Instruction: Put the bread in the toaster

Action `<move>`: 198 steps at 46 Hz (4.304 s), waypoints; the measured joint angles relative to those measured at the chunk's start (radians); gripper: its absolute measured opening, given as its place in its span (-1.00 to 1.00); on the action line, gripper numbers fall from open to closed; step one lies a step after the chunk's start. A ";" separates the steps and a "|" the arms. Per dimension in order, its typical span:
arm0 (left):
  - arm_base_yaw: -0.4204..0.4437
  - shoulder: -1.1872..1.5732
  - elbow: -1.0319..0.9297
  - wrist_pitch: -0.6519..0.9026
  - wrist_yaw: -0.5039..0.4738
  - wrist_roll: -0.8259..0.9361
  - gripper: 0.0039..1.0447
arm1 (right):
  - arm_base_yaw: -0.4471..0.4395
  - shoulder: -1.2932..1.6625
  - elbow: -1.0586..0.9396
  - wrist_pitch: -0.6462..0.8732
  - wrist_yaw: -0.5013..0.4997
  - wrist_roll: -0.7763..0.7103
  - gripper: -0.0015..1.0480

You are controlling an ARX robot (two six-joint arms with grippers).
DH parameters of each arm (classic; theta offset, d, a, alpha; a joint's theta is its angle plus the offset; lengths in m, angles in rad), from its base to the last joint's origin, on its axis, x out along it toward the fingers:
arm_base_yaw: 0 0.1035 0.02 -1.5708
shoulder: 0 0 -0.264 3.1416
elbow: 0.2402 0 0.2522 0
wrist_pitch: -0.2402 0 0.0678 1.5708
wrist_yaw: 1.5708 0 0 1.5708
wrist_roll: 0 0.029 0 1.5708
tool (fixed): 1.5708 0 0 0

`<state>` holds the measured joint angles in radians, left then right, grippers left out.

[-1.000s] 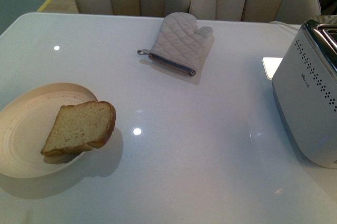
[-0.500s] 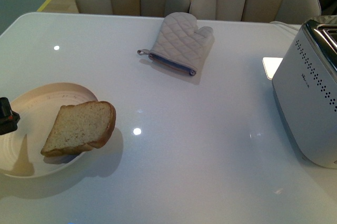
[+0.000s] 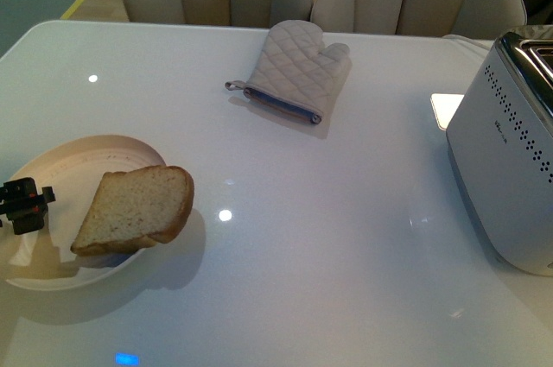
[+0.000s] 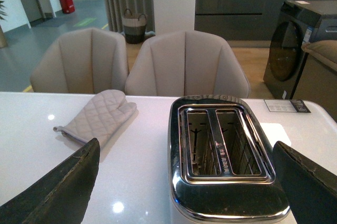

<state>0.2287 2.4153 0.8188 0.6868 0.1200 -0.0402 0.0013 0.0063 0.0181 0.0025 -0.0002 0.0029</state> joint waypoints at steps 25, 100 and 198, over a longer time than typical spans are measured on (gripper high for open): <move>-0.342 -0.026 -0.062 0.036 -0.040 -0.295 -0.92 | 0.000 0.000 0.000 0.000 0.000 0.000 0.83; -0.229 -1.389 -0.642 0.157 -0.119 -0.037 -0.14 | 0.000 0.000 0.000 0.000 0.001 0.000 0.83; -0.229 -2.409 -0.806 -0.685 -0.120 0.029 -0.79 | 0.011 0.017 0.010 -0.036 0.041 0.010 0.83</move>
<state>0.0002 0.0063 0.0124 0.0017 -0.0002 -0.0113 0.0120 0.0231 0.0280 -0.0338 0.0406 0.0128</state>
